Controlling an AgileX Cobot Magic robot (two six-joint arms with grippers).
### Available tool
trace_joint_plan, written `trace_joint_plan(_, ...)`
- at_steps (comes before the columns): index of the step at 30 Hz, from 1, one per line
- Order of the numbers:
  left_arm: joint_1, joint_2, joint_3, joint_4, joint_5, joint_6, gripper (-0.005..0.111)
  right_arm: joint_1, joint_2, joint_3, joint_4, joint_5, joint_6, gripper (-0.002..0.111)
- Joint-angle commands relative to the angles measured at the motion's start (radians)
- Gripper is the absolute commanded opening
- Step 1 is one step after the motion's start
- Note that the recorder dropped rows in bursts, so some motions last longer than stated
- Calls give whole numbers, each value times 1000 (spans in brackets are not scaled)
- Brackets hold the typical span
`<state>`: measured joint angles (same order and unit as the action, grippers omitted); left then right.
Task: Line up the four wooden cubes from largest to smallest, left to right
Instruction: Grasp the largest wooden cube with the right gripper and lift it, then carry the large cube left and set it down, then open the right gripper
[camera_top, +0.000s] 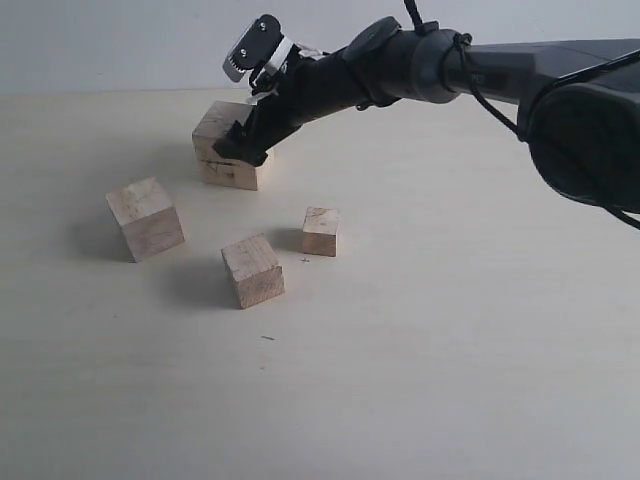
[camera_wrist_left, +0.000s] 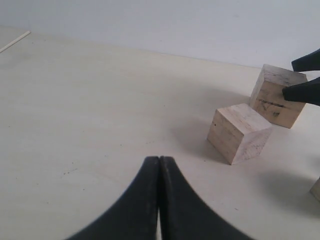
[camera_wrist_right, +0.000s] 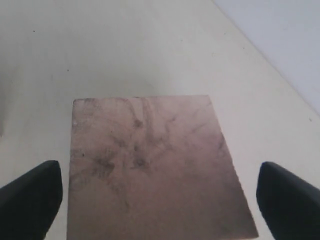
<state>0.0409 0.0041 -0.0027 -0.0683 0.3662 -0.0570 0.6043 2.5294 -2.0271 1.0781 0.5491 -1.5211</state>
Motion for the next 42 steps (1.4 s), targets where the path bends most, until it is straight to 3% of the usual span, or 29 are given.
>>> trace_joint_plan(1, -7, -4, 3, 2, -7, -3, 0, -10, 14, -14, 17, 2, -5, 103)
trace_joint_plan(4, -7, -4, 3, 2, -7, -3, 0, -17, 16, -14, 17, 12, -5, 100)
trace_joint_plan(7, -7, -4, 3, 2, -7, -3, 0, -19, 16, -14, 20, 34, -5, 84)
trace_joint_plan(10, -7, -4, 3, 2, -7, -3, 0, -19, 16, -14, 20, 75, 1, 53)
trace_joint_plan(11, -7, -4, 3, 2, -7, -3, 0, -19, 16, -14, 20, 108, 3, 28)
trace_joint_plan(12, -7, -4, 3, 2, -7, -3, 0, -19, 16, -14, 20, 122, 3, 19)
trace_joint_plan(13, -7, -4, 3, 2, -7, -3, 0, -19, 16, -16, 20, 168, 5, 0)
trace_joint_plan(18, -7, -4, 3, 2, -7, -3, 0, -11, -39, -16, 21, 209, 6, 0)
trace_joint_plan(24, -7, -4, 3, 2, -7, -3, 0, 7, -165, -16, 187, 203, 3, 0)
trace_joint_plan(42, -7, -4, 3, 2, -7, -1, 0, 353, -181, -16, 161, 51, -56, 0)
